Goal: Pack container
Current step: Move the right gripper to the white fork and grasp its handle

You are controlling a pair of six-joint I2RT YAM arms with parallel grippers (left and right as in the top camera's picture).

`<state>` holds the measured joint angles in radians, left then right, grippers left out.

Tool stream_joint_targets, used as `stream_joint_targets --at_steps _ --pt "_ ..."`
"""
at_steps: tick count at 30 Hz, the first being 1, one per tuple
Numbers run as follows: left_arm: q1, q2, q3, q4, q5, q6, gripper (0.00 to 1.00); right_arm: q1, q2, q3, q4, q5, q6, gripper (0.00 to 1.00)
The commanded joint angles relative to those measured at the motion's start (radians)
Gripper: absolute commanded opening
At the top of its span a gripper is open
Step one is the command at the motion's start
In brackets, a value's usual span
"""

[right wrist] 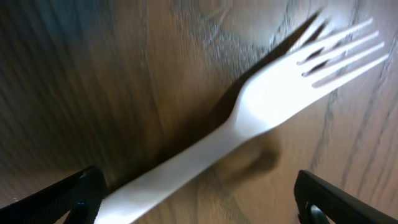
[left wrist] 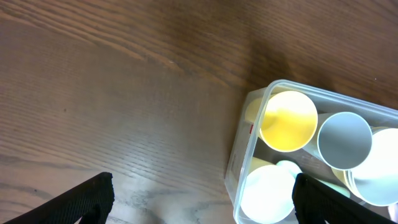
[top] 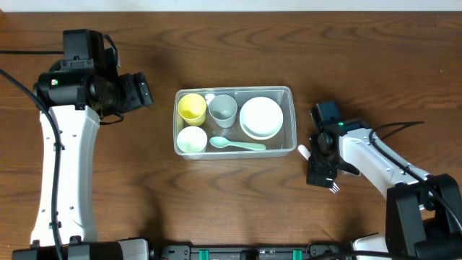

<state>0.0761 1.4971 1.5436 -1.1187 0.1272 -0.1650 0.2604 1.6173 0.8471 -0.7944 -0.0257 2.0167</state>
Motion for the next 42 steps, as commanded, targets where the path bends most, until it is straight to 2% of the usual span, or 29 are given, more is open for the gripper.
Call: stream_joint_targets --at_steps 1,13,19,26,30,33,36,42 --pt "0.002 0.007 -0.008 -0.003 -0.008 -0.013 0.92 0.005 0.005 -0.010 0.000 0.064 0.032 0.97" --pt "0.002 0.007 -0.008 -0.003 -0.008 -0.013 0.92 0.001 0.005 -0.064 0.068 0.062 0.032 0.97" --pt "0.002 0.007 -0.008 -0.003 -0.008 -0.013 0.92 0.001 0.005 -0.103 0.112 0.059 0.032 0.93" --pt "0.002 0.007 -0.008 -0.003 -0.008 -0.013 0.92 0.001 0.005 -0.128 0.138 0.044 0.032 0.81" --pt "0.002 0.007 -0.008 -0.003 -0.008 -0.013 0.92 0.001 0.005 -0.128 0.138 0.044 0.032 0.63" --pt "0.002 0.007 -0.008 -0.003 -0.008 -0.013 0.92 0.001 0.005 -0.128 0.138 0.044 0.032 0.54" --pt "0.002 0.007 -0.008 -0.003 -0.008 -0.013 0.92 0.001 0.005 -0.129 0.137 0.044 0.032 0.52" --pt "0.002 0.007 -0.008 -0.003 -0.008 -0.013 0.92 0.001 0.005 -0.128 0.137 0.044 0.032 0.40"
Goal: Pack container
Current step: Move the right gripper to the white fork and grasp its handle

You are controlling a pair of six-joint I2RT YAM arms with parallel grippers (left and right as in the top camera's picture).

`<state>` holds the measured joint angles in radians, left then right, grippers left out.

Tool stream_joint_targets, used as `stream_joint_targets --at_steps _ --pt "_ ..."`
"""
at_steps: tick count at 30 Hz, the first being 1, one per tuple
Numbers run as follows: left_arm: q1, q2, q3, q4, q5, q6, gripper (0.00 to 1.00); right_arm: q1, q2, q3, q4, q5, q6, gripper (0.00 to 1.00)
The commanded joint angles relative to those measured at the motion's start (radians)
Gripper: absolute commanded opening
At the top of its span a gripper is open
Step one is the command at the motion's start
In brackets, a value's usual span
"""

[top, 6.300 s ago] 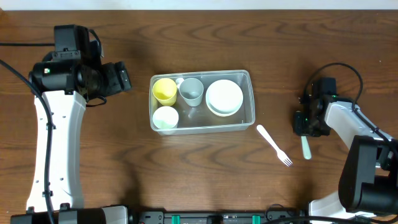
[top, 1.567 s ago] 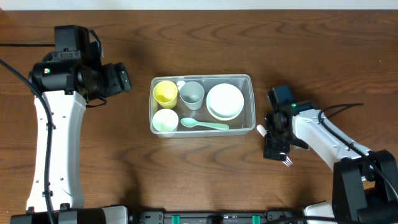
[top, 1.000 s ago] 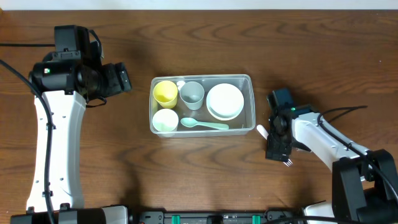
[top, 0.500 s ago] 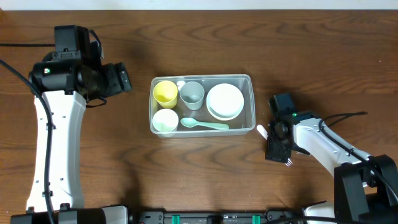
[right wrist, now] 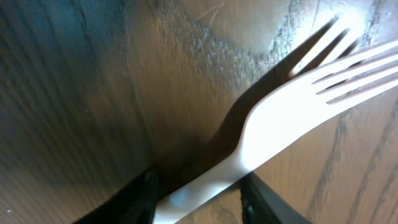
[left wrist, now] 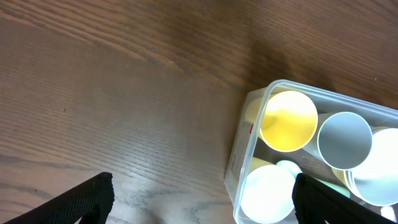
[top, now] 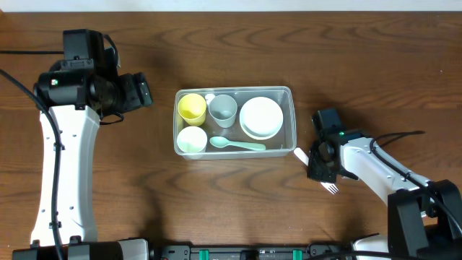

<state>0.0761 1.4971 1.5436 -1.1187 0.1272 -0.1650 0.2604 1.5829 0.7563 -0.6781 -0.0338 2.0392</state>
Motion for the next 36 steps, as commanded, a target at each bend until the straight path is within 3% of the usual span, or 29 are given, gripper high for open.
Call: stream_joint_targets --at_steps 1,12,22,30,36 --pt "0.002 0.007 -0.008 -0.003 -0.008 -0.013 0.91 0.001 0.039 -0.037 0.021 0.052 0.010 0.38" --pt "0.002 0.007 -0.008 -0.003 -0.008 -0.013 0.92 0.001 0.039 -0.037 0.020 0.053 0.010 0.11" --pt "0.002 0.007 -0.008 -0.003 -0.008 -0.013 0.91 0.001 0.039 -0.037 0.015 0.061 0.000 0.09" --pt "0.002 0.007 -0.008 -0.003 -0.008 -0.013 0.92 0.001 0.039 -0.037 0.013 0.072 -0.117 0.01" --pt "0.002 0.007 -0.008 -0.003 -0.008 -0.013 0.92 0.001 0.038 -0.036 0.013 0.083 -0.182 0.01"
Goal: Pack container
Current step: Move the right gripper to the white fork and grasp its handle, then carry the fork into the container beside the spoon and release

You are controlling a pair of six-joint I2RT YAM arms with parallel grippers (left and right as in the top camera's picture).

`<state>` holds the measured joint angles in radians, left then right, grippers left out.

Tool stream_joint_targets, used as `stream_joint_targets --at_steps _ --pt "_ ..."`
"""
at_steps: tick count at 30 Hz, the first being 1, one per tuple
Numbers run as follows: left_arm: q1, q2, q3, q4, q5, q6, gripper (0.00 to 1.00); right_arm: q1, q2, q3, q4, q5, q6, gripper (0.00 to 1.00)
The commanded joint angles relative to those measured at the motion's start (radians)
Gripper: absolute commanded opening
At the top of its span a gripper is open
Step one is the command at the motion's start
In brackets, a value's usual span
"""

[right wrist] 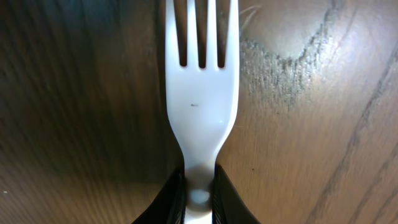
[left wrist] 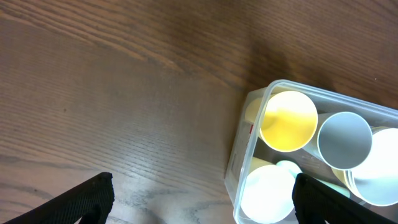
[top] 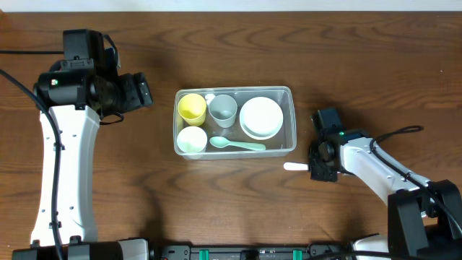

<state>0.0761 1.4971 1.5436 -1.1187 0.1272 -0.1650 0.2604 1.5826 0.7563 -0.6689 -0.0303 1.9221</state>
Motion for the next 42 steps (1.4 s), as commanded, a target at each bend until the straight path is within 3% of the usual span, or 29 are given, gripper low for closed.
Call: stream_joint_targets --at_steps 1,8,12,14,20,24,26,30,35,42 --pt "0.002 0.007 -0.008 -0.003 -0.008 -0.013 0.92 0.001 0.037 -0.035 0.003 0.086 -0.079 0.01" --pt "0.002 0.007 -0.008 -0.003 -0.008 -0.013 0.92 0.001 -0.039 0.018 -0.026 0.217 -0.337 0.01" --pt "0.002 0.007 -0.008 -0.003 -0.008 -0.013 0.92 0.001 -0.140 0.082 -0.049 0.325 -0.595 0.01" --pt "0.002 0.007 -0.008 -0.003 -0.008 -0.013 0.92 0.001 -0.188 0.124 -0.028 0.341 -0.802 0.01" --pt "0.002 0.007 -0.008 -0.002 -0.008 -0.013 0.92 0.012 -0.247 0.308 0.028 0.185 -1.674 0.01" --pt "0.002 0.007 -0.008 -0.002 -0.008 -0.013 0.92 0.042 -0.246 0.418 -0.090 0.019 -2.069 0.01" --pt "0.002 0.007 -0.008 -0.002 -0.008 -0.013 0.92 0.069 -0.246 0.451 -0.139 -0.008 -2.199 0.01" --pt "0.002 0.007 -0.008 -0.002 -0.008 -0.013 0.92 0.135 -0.246 0.480 -0.193 -0.086 -2.427 0.01" --pt "0.002 0.007 -0.008 -0.002 -0.008 -0.013 0.92 0.220 -0.236 0.480 -0.172 -0.109 -2.601 0.01" --pt "0.002 0.007 -0.008 -0.002 -0.008 -0.013 0.92 0.279 -0.160 0.496 -0.154 -0.111 -2.649 0.01"
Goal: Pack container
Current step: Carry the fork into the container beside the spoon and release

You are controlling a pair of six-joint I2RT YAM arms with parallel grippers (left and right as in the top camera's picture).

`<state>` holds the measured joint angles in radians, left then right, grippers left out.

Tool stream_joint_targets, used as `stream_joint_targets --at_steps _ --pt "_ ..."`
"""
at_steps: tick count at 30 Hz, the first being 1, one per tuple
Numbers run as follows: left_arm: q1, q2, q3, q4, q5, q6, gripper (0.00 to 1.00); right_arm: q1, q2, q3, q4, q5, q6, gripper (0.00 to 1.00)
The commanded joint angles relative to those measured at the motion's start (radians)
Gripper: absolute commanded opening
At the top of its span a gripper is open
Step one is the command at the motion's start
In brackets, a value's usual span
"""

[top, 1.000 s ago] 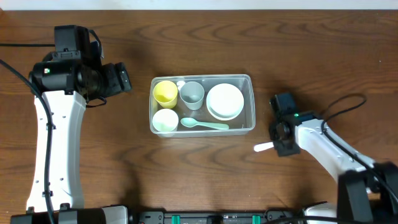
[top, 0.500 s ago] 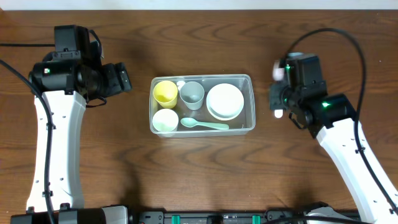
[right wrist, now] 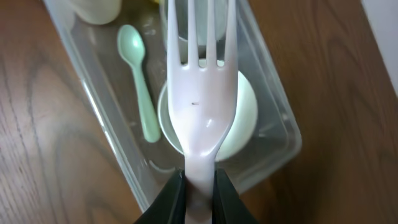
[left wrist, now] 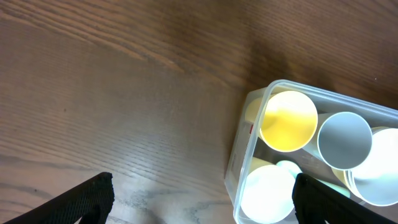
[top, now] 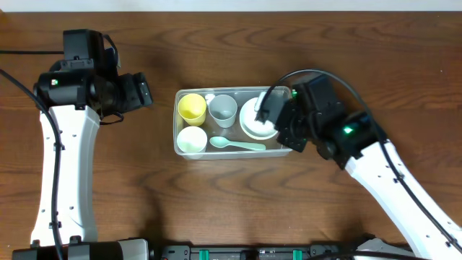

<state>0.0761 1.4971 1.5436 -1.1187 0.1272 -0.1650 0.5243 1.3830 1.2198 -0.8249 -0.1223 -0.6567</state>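
Note:
The clear plastic container [top: 291, 94] sits mid-table holding a yellow cup [top: 191, 107], a grey cup [top: 222, 108], a white cup [top: 191, 139], a white bowl [top: 254, 124] and a mint spoon [top: 238, 144]. My right gripper [right wrist: 199, 196] is shut on the handle of a white plastic fork [right wrist: 201, 93], held above the bowl [right wrist: 242, 118] at the container's right end, tines pointing over it. My left gripper [left wrist: 199, 196] hangs open over bare wood left of the container [left wrist: 239, 155].
Brown wooden table [top: 231, 202] all round. Both arms' cables trail toward the table's sides. The container's rim [right wrist: 118, 149] lies just below the fork.
My right gripper, shut on the fork low over the table right of the container, has risen and moved left; it now holds the fork over the container's white bowl. The left arm is unchanged.
The fork lay on the wood right of the container between my open right fingers. Then the fingers stood closer around its handle. Then they were shut on it, fork aligned in the grip. Now the fork is held above the container.

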Motion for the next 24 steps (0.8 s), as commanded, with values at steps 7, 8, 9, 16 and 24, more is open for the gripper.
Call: stream_joint_targets --at_steps 7,8,9,16,24 --pt "0.002 0.007 -0.008 -0.002 -0.008 -0.013 0.92 0.020 0.143 0.178 -0.056 -0.105 -0.052 0.01" --pt "0.002 0.007 -0.008 -0.002 -0.008 -0.013 0.92 0.020 0.157 0.205 -0.070 -0.110 -0.054 0.01" --pt "0.002 0.007 -0.008 -0.002 -0.008 -0.013 0.92 0.020 0.174 0.240 -0.089 -0.117 -0.062 0.01" --pt "0.002 0.007 -0.008 -0.002 -0.008 -0.013 0.92 0.063 0.279 0.354 -0.209 -0.121 -0.174 0.01" --pt "0.002 0.007 -0.008 -0.003 -0.008 -0.013 0.92 0.114 0.417 0.354 -0.249 -0.122 -0.183 0.01"
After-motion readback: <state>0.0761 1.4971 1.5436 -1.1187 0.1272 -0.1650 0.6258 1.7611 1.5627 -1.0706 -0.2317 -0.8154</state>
